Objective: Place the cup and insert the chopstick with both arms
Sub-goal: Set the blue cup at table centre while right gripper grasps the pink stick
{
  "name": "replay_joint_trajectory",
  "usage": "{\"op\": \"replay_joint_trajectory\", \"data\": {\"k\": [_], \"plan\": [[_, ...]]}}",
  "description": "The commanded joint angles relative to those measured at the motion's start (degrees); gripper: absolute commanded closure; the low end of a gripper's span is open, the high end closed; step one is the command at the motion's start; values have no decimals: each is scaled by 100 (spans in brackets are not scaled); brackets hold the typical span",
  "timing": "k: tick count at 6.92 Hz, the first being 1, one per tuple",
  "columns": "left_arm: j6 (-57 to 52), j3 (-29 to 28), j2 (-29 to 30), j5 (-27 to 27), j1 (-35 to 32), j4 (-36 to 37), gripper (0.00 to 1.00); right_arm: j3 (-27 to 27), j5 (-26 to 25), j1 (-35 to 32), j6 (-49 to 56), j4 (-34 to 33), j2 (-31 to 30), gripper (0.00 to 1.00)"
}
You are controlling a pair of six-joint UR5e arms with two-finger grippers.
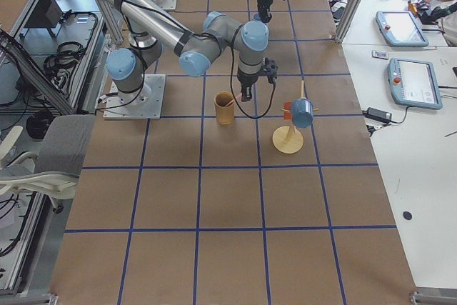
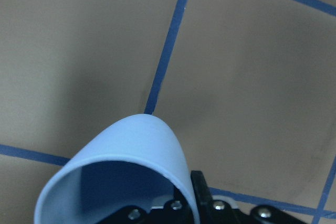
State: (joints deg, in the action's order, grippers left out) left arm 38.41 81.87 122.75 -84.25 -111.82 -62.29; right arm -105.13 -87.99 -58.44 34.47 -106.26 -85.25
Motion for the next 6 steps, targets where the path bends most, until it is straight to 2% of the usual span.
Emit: {"op": "replay_joint_trajectory", "data": {"k": [1, 3, 5, 6], "plan": [[-9, 241, 29, -187, -33, 111, 0, 1, 10, -1, 7, 18, -9, 73], [-437, -90, -215, -153, -33, 331, 0, 27, 10, -35, 7, 44, -18, 100], [-492, -801, -758, -127, -42, -1085, 0, 71, 63, -62, 7, 210, -132, 100], [-789, -909, -1171, -144, -42, -1545, 0, 89, 72, -71, 7, 238, -219, 100]]}}
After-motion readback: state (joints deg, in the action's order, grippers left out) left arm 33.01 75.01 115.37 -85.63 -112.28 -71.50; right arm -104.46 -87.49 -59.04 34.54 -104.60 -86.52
